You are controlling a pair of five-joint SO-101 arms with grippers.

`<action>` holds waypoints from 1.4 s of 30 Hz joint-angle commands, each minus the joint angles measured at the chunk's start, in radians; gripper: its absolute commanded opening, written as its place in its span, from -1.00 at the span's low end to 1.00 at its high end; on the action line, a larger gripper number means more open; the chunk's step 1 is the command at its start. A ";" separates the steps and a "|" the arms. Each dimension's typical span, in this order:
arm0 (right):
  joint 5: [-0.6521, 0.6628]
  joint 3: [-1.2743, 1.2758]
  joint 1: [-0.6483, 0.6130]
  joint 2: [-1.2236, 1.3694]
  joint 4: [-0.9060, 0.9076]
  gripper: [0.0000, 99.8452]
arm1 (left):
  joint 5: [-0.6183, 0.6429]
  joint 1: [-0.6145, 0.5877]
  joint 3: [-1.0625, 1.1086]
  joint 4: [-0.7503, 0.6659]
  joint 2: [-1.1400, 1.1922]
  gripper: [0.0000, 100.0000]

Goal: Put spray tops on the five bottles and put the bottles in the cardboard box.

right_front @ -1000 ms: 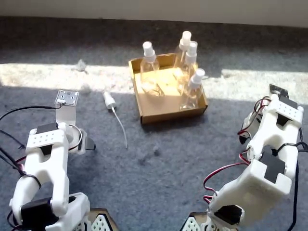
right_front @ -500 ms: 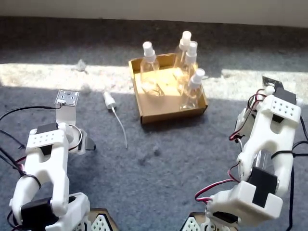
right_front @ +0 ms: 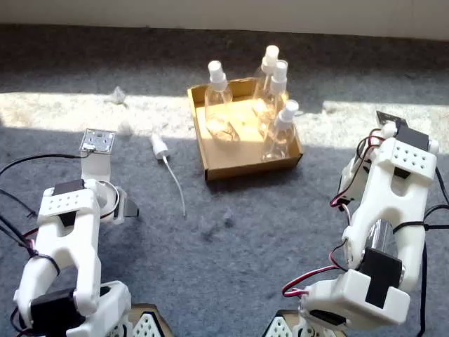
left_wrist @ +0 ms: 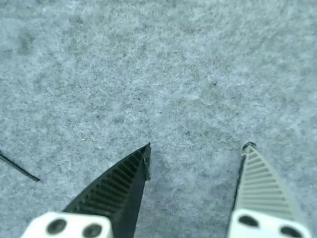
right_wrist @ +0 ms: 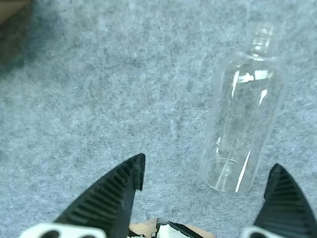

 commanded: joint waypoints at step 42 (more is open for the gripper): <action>0.098 -0.082 0.140 0.343 -0.410 -0.33 | 0.006 0.025 0.008 -0.009 -0.024 -0.46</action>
